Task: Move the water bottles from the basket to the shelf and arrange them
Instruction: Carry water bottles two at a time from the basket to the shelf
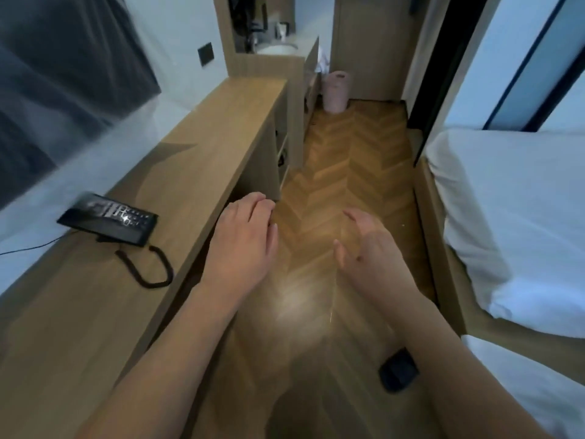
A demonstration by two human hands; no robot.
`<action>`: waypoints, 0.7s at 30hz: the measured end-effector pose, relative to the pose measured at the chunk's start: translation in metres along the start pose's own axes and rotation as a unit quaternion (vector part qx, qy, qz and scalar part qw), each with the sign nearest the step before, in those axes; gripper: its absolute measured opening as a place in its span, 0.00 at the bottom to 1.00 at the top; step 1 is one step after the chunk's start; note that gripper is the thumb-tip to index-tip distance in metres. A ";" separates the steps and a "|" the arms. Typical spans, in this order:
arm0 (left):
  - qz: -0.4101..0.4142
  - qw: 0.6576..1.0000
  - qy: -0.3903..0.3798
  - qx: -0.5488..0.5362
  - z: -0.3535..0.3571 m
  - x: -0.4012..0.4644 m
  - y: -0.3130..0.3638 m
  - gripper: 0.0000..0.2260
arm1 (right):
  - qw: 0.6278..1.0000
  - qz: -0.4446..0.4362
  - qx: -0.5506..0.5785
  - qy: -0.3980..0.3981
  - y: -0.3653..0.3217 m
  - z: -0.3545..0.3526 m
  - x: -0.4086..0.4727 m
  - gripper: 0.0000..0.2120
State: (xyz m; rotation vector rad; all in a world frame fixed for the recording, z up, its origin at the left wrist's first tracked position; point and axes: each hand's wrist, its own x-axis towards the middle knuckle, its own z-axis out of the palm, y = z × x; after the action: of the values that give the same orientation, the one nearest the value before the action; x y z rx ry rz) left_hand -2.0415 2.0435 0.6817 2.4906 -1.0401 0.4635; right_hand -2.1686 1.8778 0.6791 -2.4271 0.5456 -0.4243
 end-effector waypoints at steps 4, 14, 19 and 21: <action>0.014 1.000 -0.015 -0.002 0.044 0.067 0.007 0.14 | 1.000 -0.005 0.002 -0.002 0.039 -0.009 0.065 0.25; -0.004 0.999 -0.005 -0.048 0.180 0.291 -0.003 0.15 | 0.999 0.009 -0.046 -0.006 0.134 -0.021 0.295 0.26; 0.027 0.998 -0.016 -0.057 0.238 0.422 0.026 0.15 | 0.997 0.035 -0.063 0.022 0.187 -0.052 0.405 0.26; 0.043 0.997 -0.033 -0.059 0.265 0.466 0.039 0.15 | 0.997 0.053 -0.053 0.032 0.213 -0.059 0.444 0.27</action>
State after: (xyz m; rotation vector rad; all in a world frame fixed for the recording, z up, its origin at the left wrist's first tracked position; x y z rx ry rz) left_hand -1.7199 1.6138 0.6688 2.3792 -1.1690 0.3353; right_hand -1.8696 1.4826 0.6658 -2.4786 0.7394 -0.4394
